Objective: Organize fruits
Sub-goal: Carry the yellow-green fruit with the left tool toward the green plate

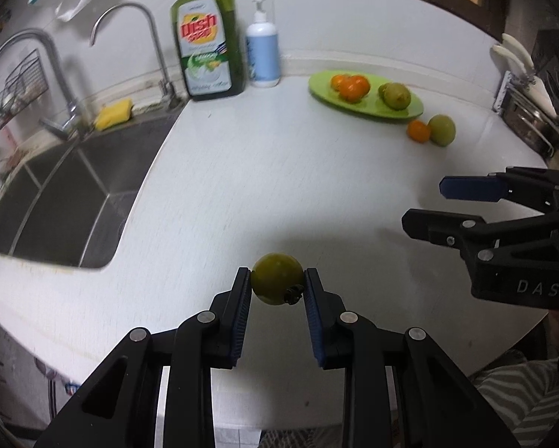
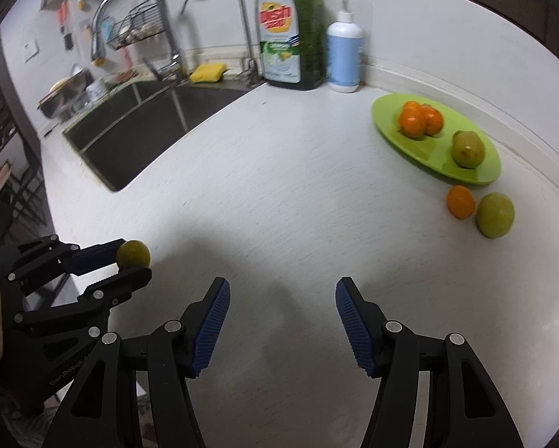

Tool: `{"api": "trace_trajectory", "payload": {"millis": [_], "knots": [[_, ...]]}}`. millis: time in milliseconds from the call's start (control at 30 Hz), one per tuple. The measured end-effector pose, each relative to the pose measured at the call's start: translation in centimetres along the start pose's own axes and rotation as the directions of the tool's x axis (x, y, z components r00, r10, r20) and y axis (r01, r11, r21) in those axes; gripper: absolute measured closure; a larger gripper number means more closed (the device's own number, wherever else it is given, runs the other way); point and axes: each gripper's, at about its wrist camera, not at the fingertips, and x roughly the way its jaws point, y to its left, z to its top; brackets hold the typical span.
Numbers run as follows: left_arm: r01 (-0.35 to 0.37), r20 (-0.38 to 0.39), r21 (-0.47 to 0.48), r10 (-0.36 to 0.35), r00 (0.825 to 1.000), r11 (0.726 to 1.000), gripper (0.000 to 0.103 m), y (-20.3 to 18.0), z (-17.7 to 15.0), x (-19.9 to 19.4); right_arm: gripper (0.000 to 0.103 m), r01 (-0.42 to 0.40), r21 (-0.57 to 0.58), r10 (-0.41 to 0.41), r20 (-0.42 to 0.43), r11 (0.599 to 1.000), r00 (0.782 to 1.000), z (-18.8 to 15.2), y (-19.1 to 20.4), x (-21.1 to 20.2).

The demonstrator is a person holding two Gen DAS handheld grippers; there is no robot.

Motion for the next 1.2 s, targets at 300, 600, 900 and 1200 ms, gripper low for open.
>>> {"api": "trace_trajectory", "payload": {"millis": [300, 600, 900, 1200], "knots": [[0.077, 0.066, 0.096, -0.084, 0.994, 0.992, 0.075, -1.7, 4.9, 0.6, 0.043, 0.062, 0.114, -0.070, 0.069, 0.992, 0.995, 1.0, -2.9, -1.6], [0.151, 0.087, 0.168, -0.168, 0.982, 0.974, 0.075, -4.3, 9.6, 2.6, 0.043, 0.147, 0.249, -0.186, 0.140, 0.957, 0.972, 2.2, -7.9, -2.2], [0.168, 0.089, 0.207, -0.189, 0.978, 0.964, 0.075, -6.1, 12.9, 5.5, 0.043, 0.180, 0.324, -0.228, 0.116, 0.929, 0.967, 3.9, -11.5, 0.0], [0.183, 0.069, 0.223, -0.203, 0.977, 0.958, 0.075, -7.1, 15.8, 9.6, 0.043, 0.157, 0.400, -0.194, 0.053, 0.903, 0.979, 4.3, -14.5, 3.3]]}}
